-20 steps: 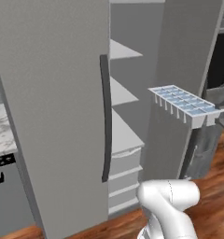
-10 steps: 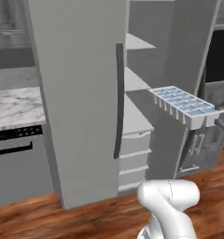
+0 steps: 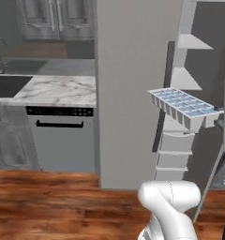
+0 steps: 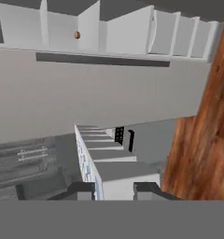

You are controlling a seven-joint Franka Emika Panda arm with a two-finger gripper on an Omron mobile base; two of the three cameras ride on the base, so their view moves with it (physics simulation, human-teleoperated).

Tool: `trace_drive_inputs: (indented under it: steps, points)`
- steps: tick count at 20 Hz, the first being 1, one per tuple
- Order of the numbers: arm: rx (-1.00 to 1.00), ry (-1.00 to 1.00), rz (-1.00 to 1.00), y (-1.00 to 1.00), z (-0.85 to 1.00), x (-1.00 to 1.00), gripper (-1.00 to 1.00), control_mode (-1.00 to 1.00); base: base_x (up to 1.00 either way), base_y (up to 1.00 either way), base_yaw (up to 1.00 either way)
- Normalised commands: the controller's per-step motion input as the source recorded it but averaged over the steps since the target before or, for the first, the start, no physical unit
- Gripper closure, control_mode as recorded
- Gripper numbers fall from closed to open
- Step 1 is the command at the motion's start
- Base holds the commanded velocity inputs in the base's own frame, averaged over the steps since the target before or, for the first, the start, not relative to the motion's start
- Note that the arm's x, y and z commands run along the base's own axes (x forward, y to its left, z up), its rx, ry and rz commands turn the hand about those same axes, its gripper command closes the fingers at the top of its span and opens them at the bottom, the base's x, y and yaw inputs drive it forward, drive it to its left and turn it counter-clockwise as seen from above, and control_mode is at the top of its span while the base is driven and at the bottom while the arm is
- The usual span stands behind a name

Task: Open the freezer door, pick up the ice cube tray from the freezer, and place it on the dining counter.

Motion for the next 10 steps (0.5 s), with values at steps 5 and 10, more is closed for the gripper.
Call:
trace_drive_inputs:
  steps: [5,10]
  points:
    - [0.00,0.00,0.00,0.00,0.00,0.00,1.00,1.00,-0.16,0.16,0.84]
    - [0.00,0.00,0.00,0.00,0.00,0.00,1.00,1.00,0.00,0.06,0.99]
